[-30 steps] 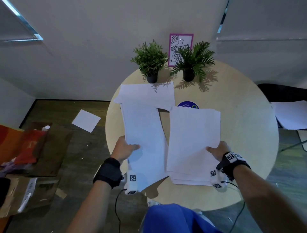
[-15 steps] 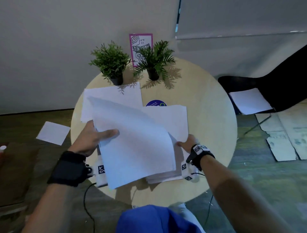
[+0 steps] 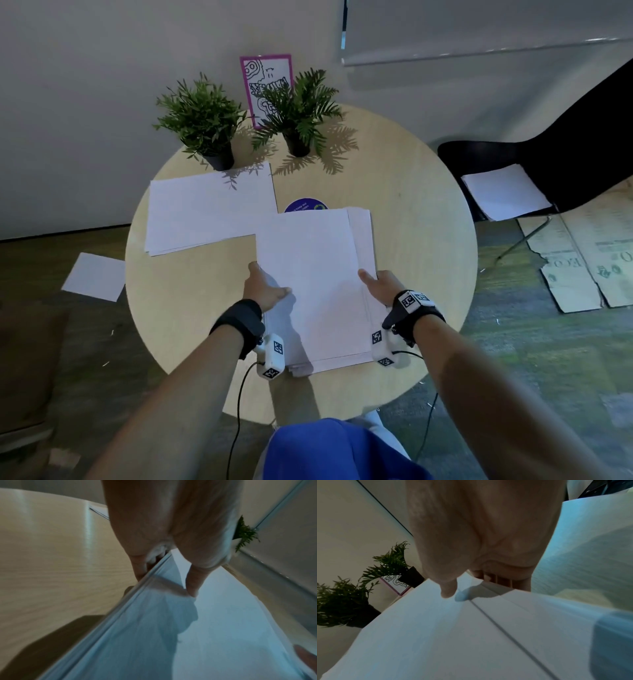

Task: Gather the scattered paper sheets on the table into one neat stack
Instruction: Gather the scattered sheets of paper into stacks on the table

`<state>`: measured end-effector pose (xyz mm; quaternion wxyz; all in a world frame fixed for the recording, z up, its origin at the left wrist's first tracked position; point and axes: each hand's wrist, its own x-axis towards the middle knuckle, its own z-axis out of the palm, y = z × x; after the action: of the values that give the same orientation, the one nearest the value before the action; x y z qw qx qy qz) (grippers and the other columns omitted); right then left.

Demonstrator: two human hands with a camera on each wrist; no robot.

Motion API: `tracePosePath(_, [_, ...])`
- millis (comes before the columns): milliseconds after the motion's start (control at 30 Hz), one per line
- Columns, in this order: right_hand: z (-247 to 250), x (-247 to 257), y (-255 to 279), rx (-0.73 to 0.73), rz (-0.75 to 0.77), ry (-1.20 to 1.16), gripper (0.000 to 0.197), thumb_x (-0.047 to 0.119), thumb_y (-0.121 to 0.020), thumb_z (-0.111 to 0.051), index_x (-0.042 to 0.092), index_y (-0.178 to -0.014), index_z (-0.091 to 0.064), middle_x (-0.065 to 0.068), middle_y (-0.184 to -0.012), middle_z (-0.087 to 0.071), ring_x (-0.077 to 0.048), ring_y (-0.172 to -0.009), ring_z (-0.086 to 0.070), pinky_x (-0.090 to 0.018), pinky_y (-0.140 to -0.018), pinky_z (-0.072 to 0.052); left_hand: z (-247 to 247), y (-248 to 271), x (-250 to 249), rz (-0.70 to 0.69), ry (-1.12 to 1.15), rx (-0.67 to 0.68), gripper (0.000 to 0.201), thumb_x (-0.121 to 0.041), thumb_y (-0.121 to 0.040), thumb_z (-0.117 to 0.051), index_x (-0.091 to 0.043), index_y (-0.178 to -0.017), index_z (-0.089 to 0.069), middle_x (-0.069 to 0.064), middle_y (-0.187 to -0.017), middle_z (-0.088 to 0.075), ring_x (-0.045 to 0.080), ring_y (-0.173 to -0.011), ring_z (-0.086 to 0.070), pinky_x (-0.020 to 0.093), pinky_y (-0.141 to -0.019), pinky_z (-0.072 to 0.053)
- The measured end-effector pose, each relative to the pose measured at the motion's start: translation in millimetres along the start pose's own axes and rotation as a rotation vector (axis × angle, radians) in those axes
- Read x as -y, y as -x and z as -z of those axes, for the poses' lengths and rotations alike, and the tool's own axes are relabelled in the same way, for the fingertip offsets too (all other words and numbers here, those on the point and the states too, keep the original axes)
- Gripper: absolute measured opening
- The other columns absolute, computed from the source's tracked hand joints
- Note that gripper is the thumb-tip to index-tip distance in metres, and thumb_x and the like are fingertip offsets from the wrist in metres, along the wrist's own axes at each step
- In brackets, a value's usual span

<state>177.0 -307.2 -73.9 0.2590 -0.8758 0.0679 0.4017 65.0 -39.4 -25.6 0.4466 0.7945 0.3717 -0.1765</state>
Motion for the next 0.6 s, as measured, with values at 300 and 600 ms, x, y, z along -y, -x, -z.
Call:
tracePosePath(300, [1.1, 19.7, 18.5, 0.006, 0.004, 0.15, 0.074, 0.064, -0.086, -0.058, 0.004, -0.129, -0.05, -0.011, -0.111, -0.063, -0.031, -0.098, -0.063, -0.042, -0.088, -0.053, -24.2, -9.1, -7.4, 0.032, -0.171, -0.025, 0.075, -0.038, -0.079, -0.077, -0.001, -0.133, -0.042, 0.015, -0.135, -0.044, 0.031, -0.12, -0.05, 0.039, -0.095, -0.048])
tracePosePath(600, [1.6, 32.2, 35.0, -0.036, 0.02, 0.248, 0.059, 0.056, -0.092, -0.059, 0.001, -0.114, -0.057, -0.01, -0.102, -0.062, -0.031, -0.094, -0.063, -0.037, -0.083, -0.05, -29.3, -13.6, -14.0, 0.082, -0.245, 0.044, 0.082, -0.047, -0.077, -0.072, -0.007, -0.139, -0.036, 0.01, -0.138, -0.031, 0.03, -0.124, -0.045, 0.038, -0.094, -0.048])
